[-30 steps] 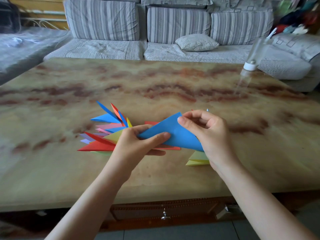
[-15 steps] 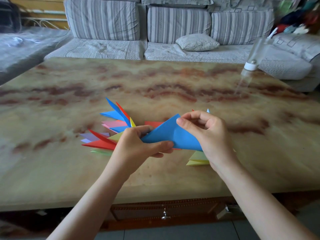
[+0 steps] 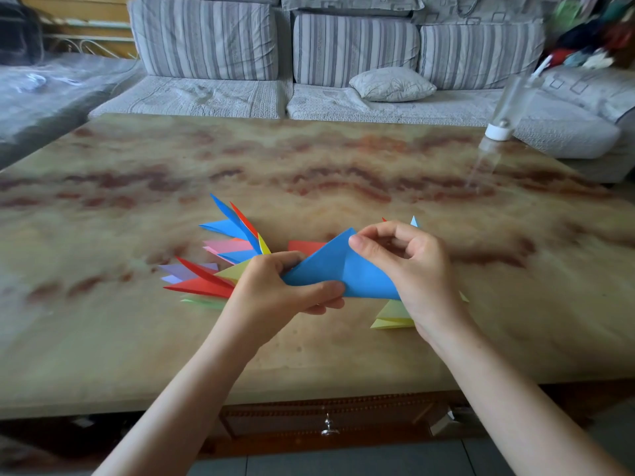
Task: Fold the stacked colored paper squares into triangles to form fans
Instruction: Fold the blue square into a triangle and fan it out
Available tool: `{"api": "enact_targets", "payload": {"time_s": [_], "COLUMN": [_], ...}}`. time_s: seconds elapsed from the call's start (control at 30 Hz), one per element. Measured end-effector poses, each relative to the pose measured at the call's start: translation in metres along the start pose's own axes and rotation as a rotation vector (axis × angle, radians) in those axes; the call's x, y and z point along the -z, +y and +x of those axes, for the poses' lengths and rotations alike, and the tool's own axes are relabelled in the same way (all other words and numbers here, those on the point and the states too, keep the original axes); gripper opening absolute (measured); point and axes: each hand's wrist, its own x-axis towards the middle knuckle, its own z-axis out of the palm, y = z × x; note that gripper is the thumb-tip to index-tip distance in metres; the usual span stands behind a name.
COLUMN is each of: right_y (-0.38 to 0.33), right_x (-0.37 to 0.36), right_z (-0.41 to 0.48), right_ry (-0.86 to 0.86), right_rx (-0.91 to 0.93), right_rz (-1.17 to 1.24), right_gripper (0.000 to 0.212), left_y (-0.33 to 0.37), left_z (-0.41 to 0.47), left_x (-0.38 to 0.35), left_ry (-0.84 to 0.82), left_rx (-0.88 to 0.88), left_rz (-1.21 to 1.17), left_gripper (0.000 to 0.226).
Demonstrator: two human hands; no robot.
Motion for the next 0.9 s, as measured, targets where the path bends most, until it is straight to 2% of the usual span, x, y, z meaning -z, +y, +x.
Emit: {"api": "enact_targets", "payload": {"time_s": [0.07,0.2,0.37,0.5,0.63,0.77,0.9], "right_y": [-0.002,-0.006,-0.004,-0.002,-0.005,-0.001,0.002], "right_x": [0.0,0.004,0.002,0.004,0.0,-0.006,-0.01], "right_z": [0.0,0.0,-0.004,0.0,-0.005,-0.006,-0.007], "right_ry": [-0.007,-0.141,-0.233,-0.208,-0.279,-0.24,-0.163], "right_rx": [-0.012,-0.108,-0.177,-0.261,-0.252,-0.255,-0.252], "right_rz": [0.009,0.027,0.053,0.174,0.193,0.189,0.202], "right_gripper": [0.007,0.035,0.033,0.046,0.026,0.006,0.018], "left_y": [0.0,0.003,0.002,0.003,0.001,-0.002,-0.003], "left_z": [-0.001,0.001,0.001,-0.001,0.0,0.0,-0.001], "left_x": [0.0,0.002,0.001,-0.002,-0.001,-0.004,-0.005], "left_ry": [0.01,0.084,0.159,0.144,0.178,0.19,0.23], "left_rx": [0.009,0.011,-0.017,-0.013,-0.018,-0.021,-0.042], "left_rz": [-0.024,-0.098,-0.174,-0.263,-0.278,-0.319,-0.321], "left_gripper": [0.015,0.009,0.013,0.012,0.016,0.013,0.017]}}
